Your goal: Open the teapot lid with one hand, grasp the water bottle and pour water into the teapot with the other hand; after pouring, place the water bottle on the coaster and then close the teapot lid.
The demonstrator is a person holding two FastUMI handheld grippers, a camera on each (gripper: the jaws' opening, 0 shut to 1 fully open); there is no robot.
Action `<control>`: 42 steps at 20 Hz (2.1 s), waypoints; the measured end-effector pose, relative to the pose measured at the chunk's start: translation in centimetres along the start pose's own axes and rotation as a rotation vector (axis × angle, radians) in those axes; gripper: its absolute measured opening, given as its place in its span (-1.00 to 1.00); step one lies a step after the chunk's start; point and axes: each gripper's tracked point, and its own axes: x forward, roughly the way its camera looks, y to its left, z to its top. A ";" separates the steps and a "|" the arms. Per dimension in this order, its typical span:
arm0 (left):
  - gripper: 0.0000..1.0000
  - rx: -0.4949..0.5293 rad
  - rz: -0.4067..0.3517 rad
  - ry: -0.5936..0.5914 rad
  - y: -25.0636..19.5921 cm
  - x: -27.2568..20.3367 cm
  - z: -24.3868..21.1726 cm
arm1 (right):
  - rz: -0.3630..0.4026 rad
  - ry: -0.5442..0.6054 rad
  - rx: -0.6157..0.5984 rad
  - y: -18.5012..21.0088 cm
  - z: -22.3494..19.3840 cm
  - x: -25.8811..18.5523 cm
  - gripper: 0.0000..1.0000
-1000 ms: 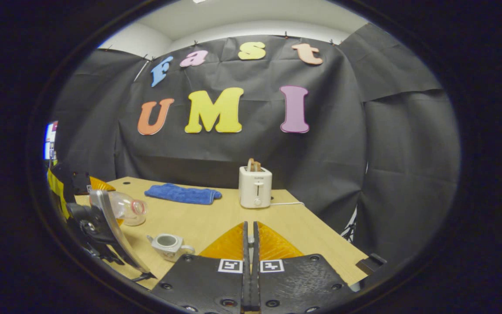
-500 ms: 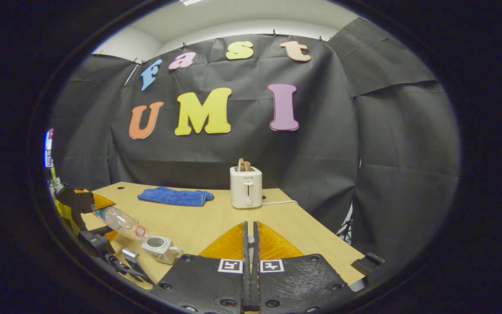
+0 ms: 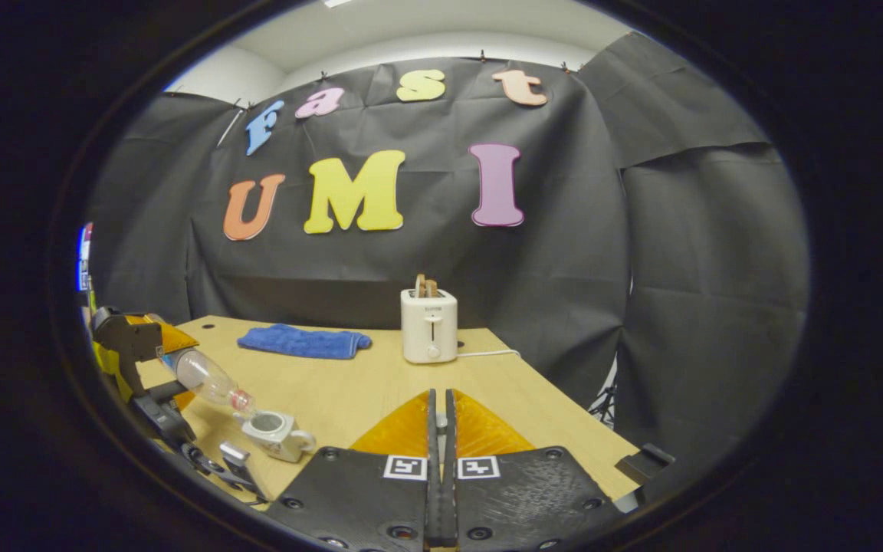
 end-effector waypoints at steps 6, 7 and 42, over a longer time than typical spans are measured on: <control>0.52 0.101 0.012 0.007 1.4 0.0 0.3 | 0.001 0.003 -0.001 -0.1 0.0 0.1 -1.00; 0.52 0.118 0.007 0.006 1.4 0.1 0.5 | -0.001 0.002 -0.004 -0.1 0.0 0.1 -1.00; 0.52 0.274 0.063 0.045 4.7 -0.4 0.2 | -0.041 0.007 -0.019 -1.9 0.3 0.2 -1.00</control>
